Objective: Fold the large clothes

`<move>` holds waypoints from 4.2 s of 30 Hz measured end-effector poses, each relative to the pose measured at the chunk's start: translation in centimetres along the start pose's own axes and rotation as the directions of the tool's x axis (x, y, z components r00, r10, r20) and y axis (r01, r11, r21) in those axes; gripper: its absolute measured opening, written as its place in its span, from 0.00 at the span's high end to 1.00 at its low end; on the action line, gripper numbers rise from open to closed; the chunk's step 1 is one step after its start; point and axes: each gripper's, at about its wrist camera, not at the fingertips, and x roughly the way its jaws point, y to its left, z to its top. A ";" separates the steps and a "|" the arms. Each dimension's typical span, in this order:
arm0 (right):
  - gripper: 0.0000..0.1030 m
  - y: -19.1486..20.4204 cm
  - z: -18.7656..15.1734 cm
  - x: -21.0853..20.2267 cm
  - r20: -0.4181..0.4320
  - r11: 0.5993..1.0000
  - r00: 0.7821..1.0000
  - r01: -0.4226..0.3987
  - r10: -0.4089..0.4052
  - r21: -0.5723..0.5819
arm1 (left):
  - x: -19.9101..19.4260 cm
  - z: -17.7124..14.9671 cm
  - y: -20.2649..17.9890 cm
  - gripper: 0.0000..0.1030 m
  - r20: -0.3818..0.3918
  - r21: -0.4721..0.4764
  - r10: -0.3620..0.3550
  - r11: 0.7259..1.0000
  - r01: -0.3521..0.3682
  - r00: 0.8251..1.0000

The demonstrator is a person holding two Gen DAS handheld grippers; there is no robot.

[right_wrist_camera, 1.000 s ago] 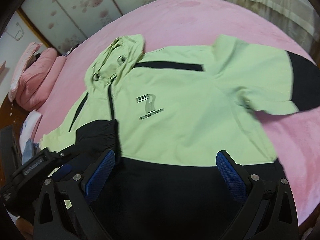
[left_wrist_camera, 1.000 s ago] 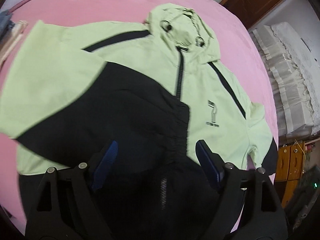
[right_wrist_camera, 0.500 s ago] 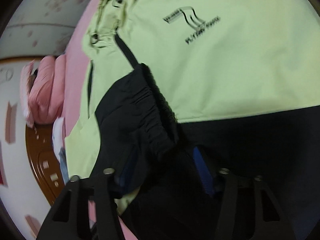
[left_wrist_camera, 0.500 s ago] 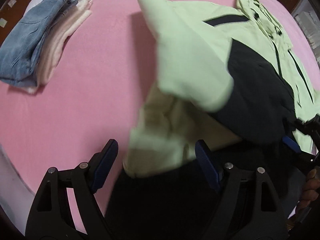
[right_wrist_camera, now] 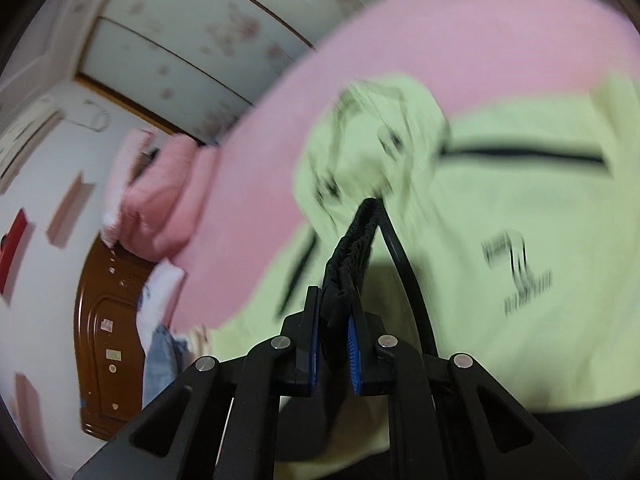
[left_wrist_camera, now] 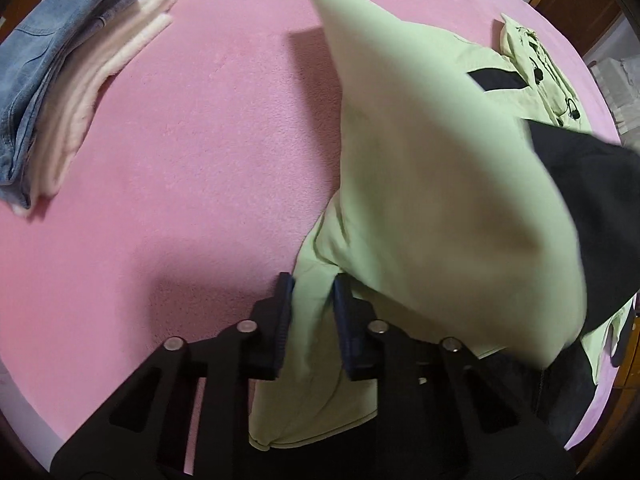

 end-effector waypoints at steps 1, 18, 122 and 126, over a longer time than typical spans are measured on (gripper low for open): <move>0.89 0.3 0.4 -0.8 0.033 1.000 0.999 -0.009 0.009 -0.012 | 0.3 0.1 0.0 0.85 -0.001 -0.001 0.001 1.000 -0.001 1.000; 0.65 -13.8 -0.8 -6.0 -0.103 0.802 0.852 0.519 -0.514 0.295 | 0.6 -0.2 -0.2 0.86 -0.001 -0.105 0.026 0.994 -0.026 1.000; 0.68 -7.1 -1.1 6.1 -0.017 0.938 0.950 0.306 -0.313 -0.165 | -1.1 3.7 -4.6 0.99 0.053 0.057 -0.093 0.994 0.090 0.994; 0.64 -3.2 -3.8 7.7 -0.153 0.975 0.977 0.121 -0.150 -0.187 | -0.3 0.0 -6.9 0.99 -0.031 0.075 -0.160 0.984 0.162 0.987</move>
